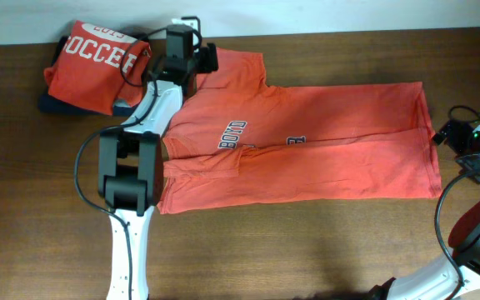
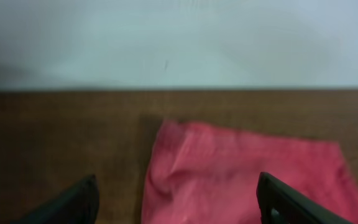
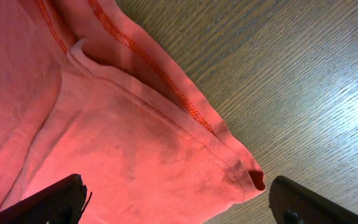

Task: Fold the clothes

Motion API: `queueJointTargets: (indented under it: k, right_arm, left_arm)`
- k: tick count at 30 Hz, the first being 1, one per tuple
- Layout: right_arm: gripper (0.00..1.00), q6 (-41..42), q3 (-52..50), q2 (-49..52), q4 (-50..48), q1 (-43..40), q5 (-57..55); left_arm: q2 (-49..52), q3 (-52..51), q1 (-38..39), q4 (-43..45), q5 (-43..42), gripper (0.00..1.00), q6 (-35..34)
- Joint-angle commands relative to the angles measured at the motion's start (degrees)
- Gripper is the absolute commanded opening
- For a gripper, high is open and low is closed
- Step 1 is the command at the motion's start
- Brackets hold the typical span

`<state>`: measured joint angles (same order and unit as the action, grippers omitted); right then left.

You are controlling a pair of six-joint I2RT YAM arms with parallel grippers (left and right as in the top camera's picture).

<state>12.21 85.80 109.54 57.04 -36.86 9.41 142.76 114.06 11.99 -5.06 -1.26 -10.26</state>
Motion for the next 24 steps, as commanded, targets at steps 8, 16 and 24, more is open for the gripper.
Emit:
queueJointTargets:
  k: [8,16,24]
  right_arm:
    - [0.99,0.3,0.5,-0.1,0.0,0.1,0.5]
    - [0.99,0.3,0.5,-0.1,0.0,0.1,0.5]
    - [0.99,0.3,0.5,-0.1,0.0,0.1,0.5]
  left_arm:
    - [6.1,0.3,-0.1,0.7,0.2,0.8,5.0]
    - [6.9,0.3,-0.1,-3.5,2.6,0.79,6.1]
    - [6.9,3.8,-0.1,-18.3,4.7,0.79,8.6]
